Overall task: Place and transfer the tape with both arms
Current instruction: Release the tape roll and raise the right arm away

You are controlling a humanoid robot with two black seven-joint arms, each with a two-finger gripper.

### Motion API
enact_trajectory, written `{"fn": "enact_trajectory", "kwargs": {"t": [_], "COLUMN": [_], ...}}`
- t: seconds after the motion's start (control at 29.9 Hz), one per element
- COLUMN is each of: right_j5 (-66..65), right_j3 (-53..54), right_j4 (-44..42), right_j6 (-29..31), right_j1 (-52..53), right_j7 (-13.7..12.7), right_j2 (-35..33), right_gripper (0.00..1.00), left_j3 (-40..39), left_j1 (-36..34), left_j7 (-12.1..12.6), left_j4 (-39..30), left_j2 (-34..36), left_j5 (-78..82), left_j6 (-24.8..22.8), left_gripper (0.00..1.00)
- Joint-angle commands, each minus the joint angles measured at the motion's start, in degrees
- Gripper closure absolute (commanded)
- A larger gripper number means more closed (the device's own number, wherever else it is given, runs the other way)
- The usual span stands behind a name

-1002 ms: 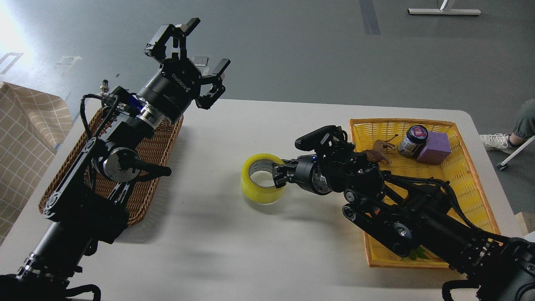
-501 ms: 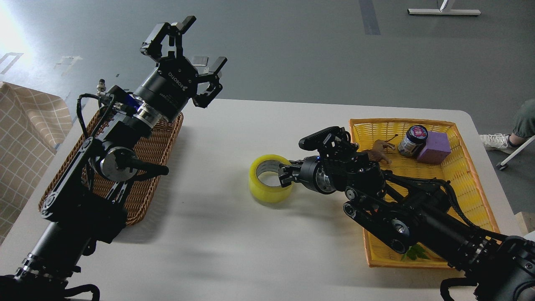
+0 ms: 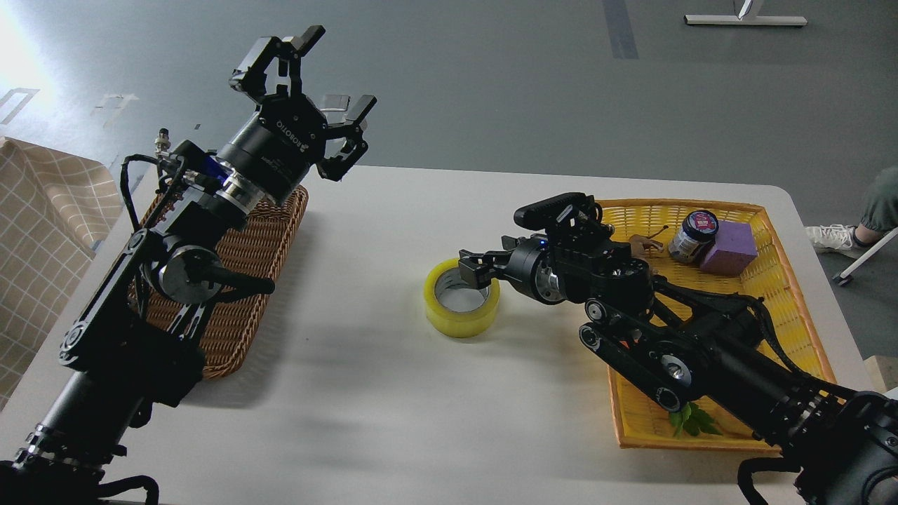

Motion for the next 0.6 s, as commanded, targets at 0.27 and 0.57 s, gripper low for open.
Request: {"fn": "enact_trajectory", "kwargs": {"t": [0.27,0.57], "right_j5": [0.63,19.60], "right_j3": [15.36,24.60], "right_j4": [13.22,27.30], "right_j6": [-7.73,-6.85], "right_j1": [0.91,-9.73], "right_j7": [0.67,8.31], "right_j2": [0.00,-2.36], "right_gripper": [0.00,0.00], "left_j3": [0.10,0.98], "left_j1": [0.08,0.69], "left_j7": [0.00,-0.61], "left_j4": [0.35,0.70], "left_j2": [-0.08,-0.08], "left_j5": [0.25,0.69], "left_j6": [0.35,-0.35], "left_gripper": [0.02,0.02]}}
